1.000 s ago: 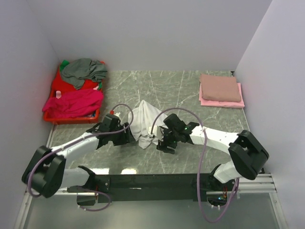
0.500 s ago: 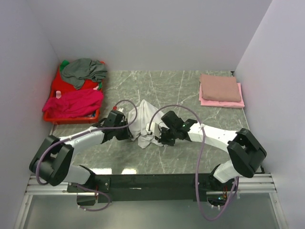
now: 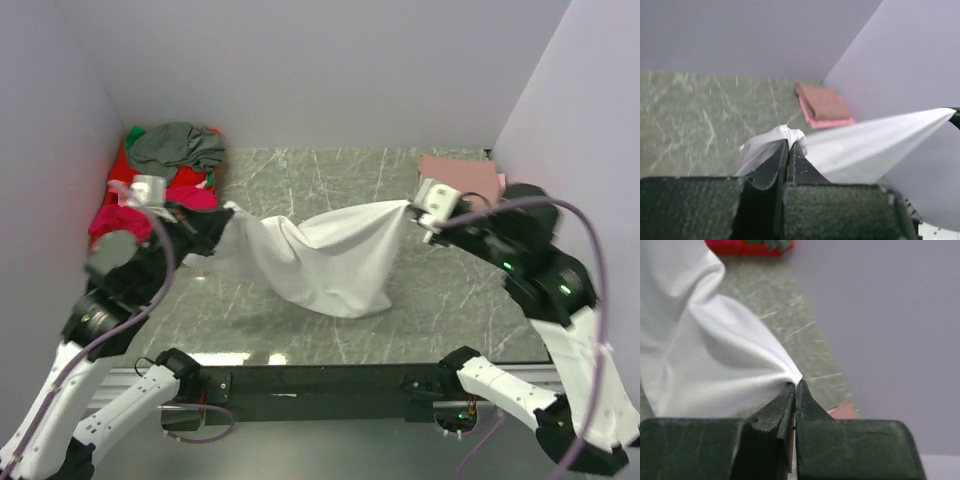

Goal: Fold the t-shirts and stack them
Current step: Move the tshirt to the center of the board

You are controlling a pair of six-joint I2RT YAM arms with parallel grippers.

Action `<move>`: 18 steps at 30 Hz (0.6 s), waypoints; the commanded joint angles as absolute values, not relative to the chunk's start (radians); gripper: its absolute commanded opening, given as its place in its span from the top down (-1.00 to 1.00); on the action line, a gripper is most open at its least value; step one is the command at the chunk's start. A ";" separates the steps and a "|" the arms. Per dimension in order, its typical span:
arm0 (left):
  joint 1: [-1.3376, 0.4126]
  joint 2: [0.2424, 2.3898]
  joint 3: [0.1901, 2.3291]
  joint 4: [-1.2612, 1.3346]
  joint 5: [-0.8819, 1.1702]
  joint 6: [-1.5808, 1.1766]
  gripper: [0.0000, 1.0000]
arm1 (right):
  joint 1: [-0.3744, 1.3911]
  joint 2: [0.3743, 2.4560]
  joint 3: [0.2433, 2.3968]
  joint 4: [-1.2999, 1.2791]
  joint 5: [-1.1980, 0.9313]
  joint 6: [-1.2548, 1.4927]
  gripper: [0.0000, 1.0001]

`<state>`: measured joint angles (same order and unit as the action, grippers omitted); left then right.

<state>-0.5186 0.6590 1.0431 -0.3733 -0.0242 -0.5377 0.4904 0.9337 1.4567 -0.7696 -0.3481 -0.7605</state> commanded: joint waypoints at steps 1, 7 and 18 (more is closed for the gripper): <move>-0.520 0.655 1.170 -0.460 -0.058 -0.469 0.99 | 0.460 0.905 1.570 -0.816 -0.282 -0.697 1.00; -0.520 0.611 1.292 -0.462 -0.084 -0.426 0.99 | 0.396 0.841 1.689 -0.815 -0.189 -0.663 1.00; -0.520 0.681 1.125 -0.300 -0.069 -0.515 0.99 | 0.367 0.900 1.479 -0.631 -0.064 -0.638 1.00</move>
<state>-0.5186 0.6140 1.2186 -0.3901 -0.0509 -0.4706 0.3801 0.8230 1.5745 -0.7361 -0.1287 -0.6674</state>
